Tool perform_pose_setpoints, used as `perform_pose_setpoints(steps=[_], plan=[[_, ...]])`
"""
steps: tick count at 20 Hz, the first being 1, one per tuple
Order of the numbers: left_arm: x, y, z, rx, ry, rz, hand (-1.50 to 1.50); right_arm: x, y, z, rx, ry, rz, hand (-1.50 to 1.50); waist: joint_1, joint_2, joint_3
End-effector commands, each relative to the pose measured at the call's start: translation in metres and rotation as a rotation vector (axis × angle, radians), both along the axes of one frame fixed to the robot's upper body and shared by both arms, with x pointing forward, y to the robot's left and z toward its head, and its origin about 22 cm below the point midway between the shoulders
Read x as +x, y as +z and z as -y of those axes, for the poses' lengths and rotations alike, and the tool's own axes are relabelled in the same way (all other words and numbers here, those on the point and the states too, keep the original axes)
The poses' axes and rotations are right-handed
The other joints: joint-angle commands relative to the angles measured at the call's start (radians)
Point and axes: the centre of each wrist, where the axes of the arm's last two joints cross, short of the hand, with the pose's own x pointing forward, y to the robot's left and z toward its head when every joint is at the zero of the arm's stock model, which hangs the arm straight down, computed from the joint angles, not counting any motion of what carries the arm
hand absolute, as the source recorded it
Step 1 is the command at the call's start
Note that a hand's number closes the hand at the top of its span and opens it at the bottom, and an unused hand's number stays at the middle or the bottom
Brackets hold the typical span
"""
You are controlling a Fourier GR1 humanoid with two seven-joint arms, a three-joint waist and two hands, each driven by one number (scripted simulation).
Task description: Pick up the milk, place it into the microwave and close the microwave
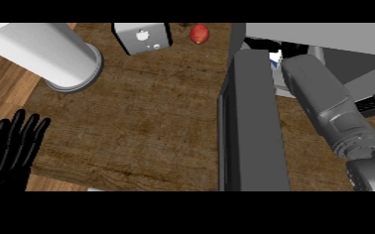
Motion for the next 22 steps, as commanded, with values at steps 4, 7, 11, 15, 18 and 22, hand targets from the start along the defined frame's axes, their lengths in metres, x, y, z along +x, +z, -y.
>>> perform_pose_setpoints(steps=[4, 7, 11, 15, 18, 22], plan=[[0.008, -0.002, 0.007, 0.011, -0.022, -0.003, -1.50, 0.000, -0.003, -0.023, 0.105, 0.080, -0.104, -1.50, 0.005, 0.001, 0.003], [0.010, 0.000, 0.011, 0.019, -0.030, 0.009, -1.50, 0.000, -0.003, -0.020, 0.131, 0.139, -0.124, -1.50, -0.001, -0.003, 0.003], [0.013, 0.002, 0.015, 0.019, -0.056, 0.010, -1.50, 0.002, 0.001, -0.026, 0.185, 0.155, -0.134, -1.50, 0.003, -0.004, 0.003], [0.010, -0.004, 0.019, 0.032, -0.050, -0.010, -1.50, -0.003, -0.010, -0.016, 0.187, 0.149, -0.152, -1.50, 0.001, -0.008, 0.002], [0.015, 0.001, 0.024, 0.033, -0.054, -0.001, -1.50, -0.005, -0.016, -0.017, 0.199, 0.161, -0.157, -1.50, -0.020, -0.014, 0.002], [0.015, -0.001, 0.028, 0.048, -0.053, 0.002, -1.50, -0.010, -0.025, -0.006, 0.193, 0.145, -0.162, -1.50, -0.026, -0.016, 0.002]])
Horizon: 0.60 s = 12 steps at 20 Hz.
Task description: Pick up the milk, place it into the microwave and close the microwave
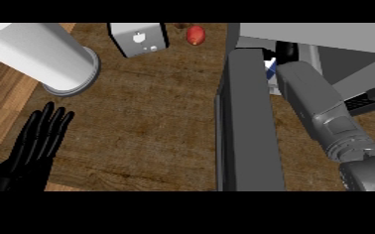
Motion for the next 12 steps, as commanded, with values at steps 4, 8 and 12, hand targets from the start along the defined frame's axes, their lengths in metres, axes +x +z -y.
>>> perform_pose_setpoints(steps=[4, 8, 12], plan=[[0.001, -0.001, 0.020, -0.017, -0.014, -0.004, -1.50, 0.000, 0.003, 0.017, 0.017, 0.012, 0.001, -1.50, -0.015, -0.008, 0.000], [-0.003, -0.002, 0.021, -0.003, -0.027, -0.004, -1.50, -0.012, -0.019, 0.031, 0.036, 0.056, -0.015, -1.50, -0.018, -0.011, 0.000], [-0.002, -0.006, 0.022, 0.004, -0.030, -0.016, -1.50, -0.011, -0.017, 0.029, 0.090, 0.084, -0.004, -1.50, -0.024, -0.017, -0.001]])
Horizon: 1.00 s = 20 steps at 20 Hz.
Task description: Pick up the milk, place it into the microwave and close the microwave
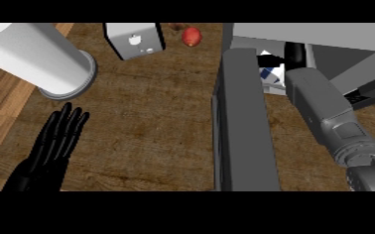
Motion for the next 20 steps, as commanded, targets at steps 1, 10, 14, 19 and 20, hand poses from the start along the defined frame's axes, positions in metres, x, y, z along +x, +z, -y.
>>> perform_pose_setpoints(steps=[1, 10, 14, 19, 20], plan=[[-0.002, -0.003, 0.008, -0.016, -0.011, -0.014, -1.50, -0.008, -0.015, 0.001, 0.047, 0.027, 0.000, -1.50, -0.017, -0.010, -0.001], [0.005, -0.013, 0.005, 0.012, -0.058, -0.041, -1.50, -0.019, -0.034, 0.008, 0.108, 0.069, -0.020, -1.50, -0.045, -0.023, -0.003], [0.010, -0.023, 0.025, 0.008, -0.082, -0.064, -1.50, -0.038, -0.063, 0.011, 0.190, 0.174, -0.017, -1.50, -0.074, -0.034, -0.003], [0.019, -0.026, 0.033, 0.017, -0.139, -0.100, -1.50, -0.057, -0.092, -0.002, 0.259, 0.215, -0.026, -1.50, -0.094, -0.045, -0.004], [0.021, -0.033, 0.020, 0.054, -0.178, -0.091, -1.50, -0.058, -0.091, 0.012, 0.270, 0.201, -0.024, -1.50, -0.092, -0.043, -0.004]])
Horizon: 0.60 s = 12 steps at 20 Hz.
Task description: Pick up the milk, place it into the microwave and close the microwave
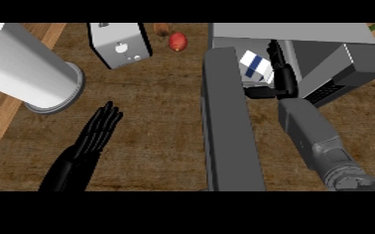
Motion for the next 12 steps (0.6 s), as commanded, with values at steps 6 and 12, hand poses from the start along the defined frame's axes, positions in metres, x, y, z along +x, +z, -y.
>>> perform_pose_setpoints(steps=[6, 12], plan=[[0.019, -0.023, 0.022, 0.104, -0.197, -0.055, 1.50, -0.034, -0.036, 0.022, 0.080, 0.048, 0.007, -1.50, -0.042, -0.018, -0.002], [0.041, -0.025, 0.046, 0.141, -0.221, -0.076, 1.50, -0.062, -0.062, 0.020, 0.088, 0.098, 0.031, -1.50, -0.065, -0.030, -0.004]])
